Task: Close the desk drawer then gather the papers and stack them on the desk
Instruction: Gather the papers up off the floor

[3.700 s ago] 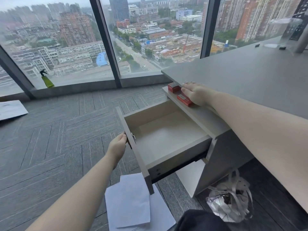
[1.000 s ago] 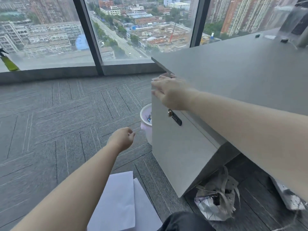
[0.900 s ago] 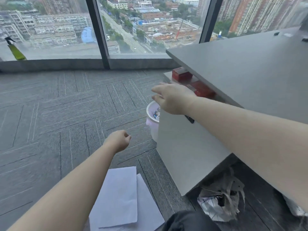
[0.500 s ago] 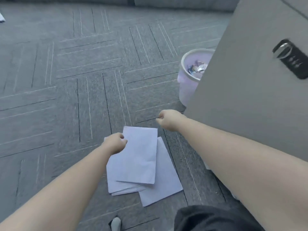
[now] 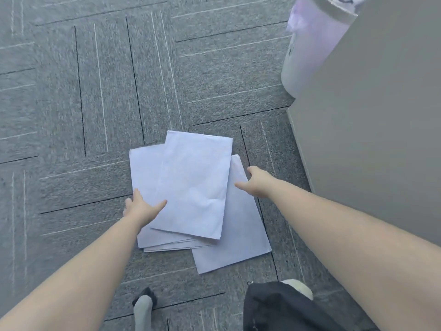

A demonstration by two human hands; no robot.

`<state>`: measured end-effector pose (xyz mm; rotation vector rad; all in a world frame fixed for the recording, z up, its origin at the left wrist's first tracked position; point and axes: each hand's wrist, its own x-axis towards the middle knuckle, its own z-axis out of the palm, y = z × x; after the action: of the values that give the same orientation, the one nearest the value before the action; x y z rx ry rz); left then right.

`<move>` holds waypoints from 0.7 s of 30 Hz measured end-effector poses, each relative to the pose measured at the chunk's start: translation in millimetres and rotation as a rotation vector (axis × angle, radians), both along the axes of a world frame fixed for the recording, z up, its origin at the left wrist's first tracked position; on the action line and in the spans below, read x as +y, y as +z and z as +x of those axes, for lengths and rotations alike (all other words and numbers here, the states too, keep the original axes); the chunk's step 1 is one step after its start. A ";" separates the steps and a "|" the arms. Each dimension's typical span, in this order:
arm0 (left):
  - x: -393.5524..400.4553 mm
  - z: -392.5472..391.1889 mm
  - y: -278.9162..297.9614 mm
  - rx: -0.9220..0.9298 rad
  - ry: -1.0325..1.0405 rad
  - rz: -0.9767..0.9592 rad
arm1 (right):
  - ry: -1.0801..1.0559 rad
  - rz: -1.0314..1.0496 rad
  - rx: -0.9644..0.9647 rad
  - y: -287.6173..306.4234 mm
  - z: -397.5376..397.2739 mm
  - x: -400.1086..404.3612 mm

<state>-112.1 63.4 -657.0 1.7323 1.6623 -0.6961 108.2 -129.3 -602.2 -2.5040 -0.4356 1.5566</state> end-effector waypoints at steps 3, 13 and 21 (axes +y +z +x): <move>-1.5 -12.5 -24.6 0.009 0.112 -0.011 | -0.044 -0.026 0.033 -26.7 -9.8 -7.1; -15.2 1.8 -41.6 -0.030 0.212 0.003 | -0.223 -0.125 0.018 -71.8 -33.9 -21.9; -65.9 38.7 -46.4 -0.081 0.220 0.001 | -0.263 -0.152 0.008 -79.1 -31.9 -16.6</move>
<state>-73.3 -2.5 -703.4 1.5282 1.7626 -0.5157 76.3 -145.9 -681.3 -2.5372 0.0171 1.5464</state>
